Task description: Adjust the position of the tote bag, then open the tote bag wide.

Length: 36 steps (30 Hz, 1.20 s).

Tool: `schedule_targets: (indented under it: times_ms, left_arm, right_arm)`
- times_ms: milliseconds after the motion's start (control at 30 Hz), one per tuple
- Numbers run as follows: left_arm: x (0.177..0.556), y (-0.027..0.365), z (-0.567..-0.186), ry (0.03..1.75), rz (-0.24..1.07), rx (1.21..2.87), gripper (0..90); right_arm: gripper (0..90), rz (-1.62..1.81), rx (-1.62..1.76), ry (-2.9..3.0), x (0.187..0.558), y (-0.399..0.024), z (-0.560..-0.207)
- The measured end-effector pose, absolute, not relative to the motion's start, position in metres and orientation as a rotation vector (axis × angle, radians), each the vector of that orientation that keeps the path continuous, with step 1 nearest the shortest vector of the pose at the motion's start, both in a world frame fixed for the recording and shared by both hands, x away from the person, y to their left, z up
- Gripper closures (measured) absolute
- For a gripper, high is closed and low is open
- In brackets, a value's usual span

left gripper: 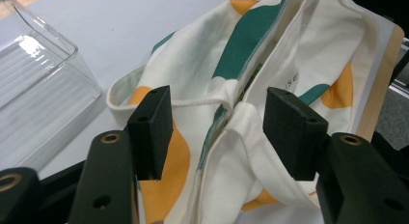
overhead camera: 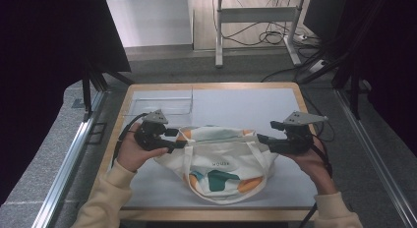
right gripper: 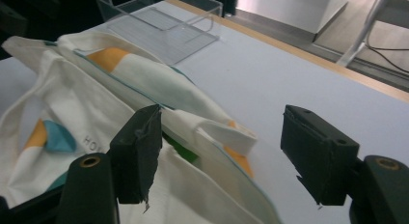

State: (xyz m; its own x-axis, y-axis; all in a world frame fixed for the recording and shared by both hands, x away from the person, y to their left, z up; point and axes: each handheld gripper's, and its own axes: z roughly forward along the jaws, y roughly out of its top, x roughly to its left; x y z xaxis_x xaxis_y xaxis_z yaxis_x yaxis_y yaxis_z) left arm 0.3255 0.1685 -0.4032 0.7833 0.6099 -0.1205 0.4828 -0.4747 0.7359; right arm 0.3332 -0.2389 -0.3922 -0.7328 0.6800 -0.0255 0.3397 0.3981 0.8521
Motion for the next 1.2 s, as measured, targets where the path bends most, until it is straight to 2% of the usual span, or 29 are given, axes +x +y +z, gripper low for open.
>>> schedule_targets:
  times_ms: [400,967,1200]
  left_arm:
    - [0.337,0.15,-0.399,0.78,0.178,2.17,44.5]
    - [0.347,0.139,-0.418,0.747,0.165,2.204,45.8]
    - [0.351,0.137,-0.421,0.739,0.151,2.212,49.8]
  right_arm:
    - [33.2,1.217,0.848,2.372,0.343,-0.2,-0.396]
    - [36.1,1.218,0.808,2.424,0.332,-0.191,-0.402]
    - [38.1,1.211,0.774,2.455,0.329,-0.184,-0.405]
